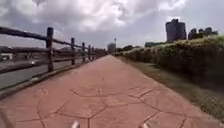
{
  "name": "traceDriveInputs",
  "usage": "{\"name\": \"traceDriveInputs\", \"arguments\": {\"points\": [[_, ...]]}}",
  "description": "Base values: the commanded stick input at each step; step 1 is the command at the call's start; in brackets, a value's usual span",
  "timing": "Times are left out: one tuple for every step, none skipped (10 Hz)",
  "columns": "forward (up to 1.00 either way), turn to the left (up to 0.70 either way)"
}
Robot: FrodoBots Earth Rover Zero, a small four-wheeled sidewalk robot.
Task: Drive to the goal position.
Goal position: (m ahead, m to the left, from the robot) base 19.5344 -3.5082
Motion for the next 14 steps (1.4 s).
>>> {"name": "traceDriveInputs", "arguments": {"points": [[0.7,0.02],[0.7,0.02],[0.7,0.02],[0.7,0.02],[0.7,0.02],[0.7,0.03],[0.7,0.03],[0.7,0.03],[0.7,0.04],[0.7,0.17],[0.7,0.32],[0.7,0.34],[0.7,0.24],[0.7,0.12]]}}
